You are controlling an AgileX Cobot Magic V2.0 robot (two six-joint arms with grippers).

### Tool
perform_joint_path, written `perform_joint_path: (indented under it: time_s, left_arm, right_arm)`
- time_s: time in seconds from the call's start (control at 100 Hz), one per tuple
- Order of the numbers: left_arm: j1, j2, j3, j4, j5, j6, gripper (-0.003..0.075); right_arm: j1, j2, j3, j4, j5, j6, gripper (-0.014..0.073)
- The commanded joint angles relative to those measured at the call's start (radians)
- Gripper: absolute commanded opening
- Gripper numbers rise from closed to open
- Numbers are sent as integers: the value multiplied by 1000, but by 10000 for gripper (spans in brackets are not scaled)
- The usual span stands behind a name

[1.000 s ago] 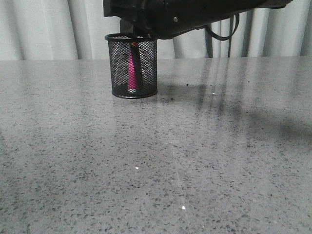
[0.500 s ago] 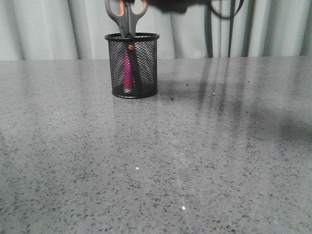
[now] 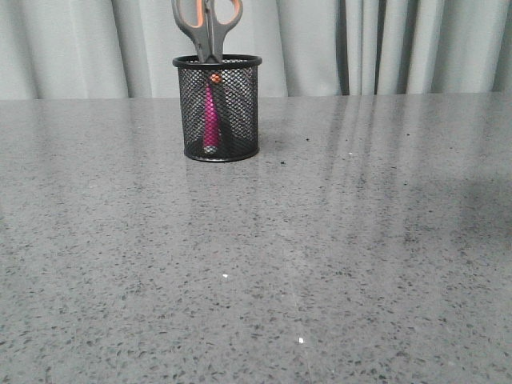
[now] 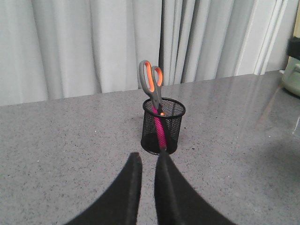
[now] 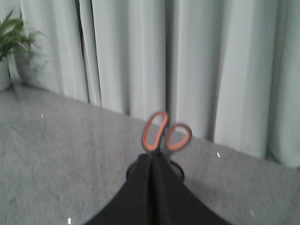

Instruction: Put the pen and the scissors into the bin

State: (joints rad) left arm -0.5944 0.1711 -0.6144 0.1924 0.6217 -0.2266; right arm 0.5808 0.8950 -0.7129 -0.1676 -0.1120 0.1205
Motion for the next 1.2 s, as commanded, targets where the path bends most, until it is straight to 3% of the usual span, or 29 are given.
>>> perform_joint_path:
  time_s: [0.0, 0.17, 0.27, 0.39, 1.19]
  left_arm:
    - [-9, -60, 31, 7, -46, -20, 41]
    - [-9, -149, 76, 2, 18, -20, 25]
    - [-9, -153, 80, -7, 24, -20, -13]
    - [-9, -153, 80, -9, 24, -20, -19]
    - [-11, -153, 106, -7, 8, -11, -19]
  right_arm:
    - [-2, -214, 107, -31, 97, -9, -69]
    - [-2, -580, 295, -33, 328, -9, -69]
    - [-2, -772, 332, -33, 471, -9, -69]
    - [-2, -923, 344, -33, 543, -9, -69]
    - [-2, -897, 343, 13, 548, -9, -69]
